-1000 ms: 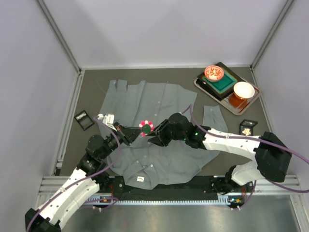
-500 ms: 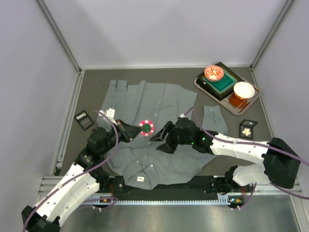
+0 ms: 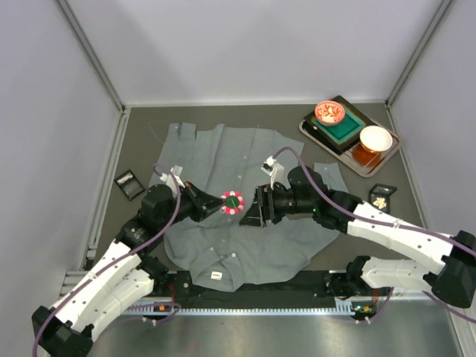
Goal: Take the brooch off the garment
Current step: Close the brooch.
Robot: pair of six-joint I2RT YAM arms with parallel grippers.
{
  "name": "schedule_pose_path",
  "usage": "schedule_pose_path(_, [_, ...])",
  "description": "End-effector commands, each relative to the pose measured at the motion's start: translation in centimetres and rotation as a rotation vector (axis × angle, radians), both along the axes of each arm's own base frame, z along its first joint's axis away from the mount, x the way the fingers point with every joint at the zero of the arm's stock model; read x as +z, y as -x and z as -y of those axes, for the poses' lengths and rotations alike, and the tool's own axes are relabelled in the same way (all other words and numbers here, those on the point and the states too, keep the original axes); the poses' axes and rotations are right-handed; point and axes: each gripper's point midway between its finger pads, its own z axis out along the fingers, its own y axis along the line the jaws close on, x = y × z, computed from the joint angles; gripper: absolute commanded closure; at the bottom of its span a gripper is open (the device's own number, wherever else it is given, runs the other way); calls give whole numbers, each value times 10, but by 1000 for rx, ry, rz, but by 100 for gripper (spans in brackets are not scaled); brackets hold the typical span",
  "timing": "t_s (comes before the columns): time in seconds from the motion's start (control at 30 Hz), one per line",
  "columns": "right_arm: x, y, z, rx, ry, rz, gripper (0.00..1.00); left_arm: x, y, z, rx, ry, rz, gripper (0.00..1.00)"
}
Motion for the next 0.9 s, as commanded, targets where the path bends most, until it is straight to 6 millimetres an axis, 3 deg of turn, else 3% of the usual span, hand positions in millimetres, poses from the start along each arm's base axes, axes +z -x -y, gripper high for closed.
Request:
schedule_pose_path(0.0, [31,17,8,221,-7,203,32,7,6,10,11,147,-202,100])
schedule_pose_path(0.13, [39,19,14,252,-14,280,31,5,10,19,-23,241,-297,100])
schedule_pose_path(0.23, [48,10,12,241,-3,330,37,0,10,21,-31,221,-313,100])
schedule_pose_path(0.33, [63,5,5,240,-12,342,72,-3,9,19,-24,186,-303,100])
schedule_pose_path(0.47, [53,-13,5,184,104,330,87,-7,7,17,-7,163,-303,100])
schedule_pose_path(0.5, [53,-15,4,176,120,332,87,-8,6,16,-2,158,-302,100])
schedule_pose_path(0.57, [59,-26,6,118,175,363,68,-13,5,13,15,124,-311,100])
schedule_pose_path(0.63, [61,-29,4,92,244,380,62,-9,-1,11,40,101,-292,100])
schedule_pose_path(0.87, [45,-36,-12,78,383,391,70,-7,-6,7,53,41,-255,100])
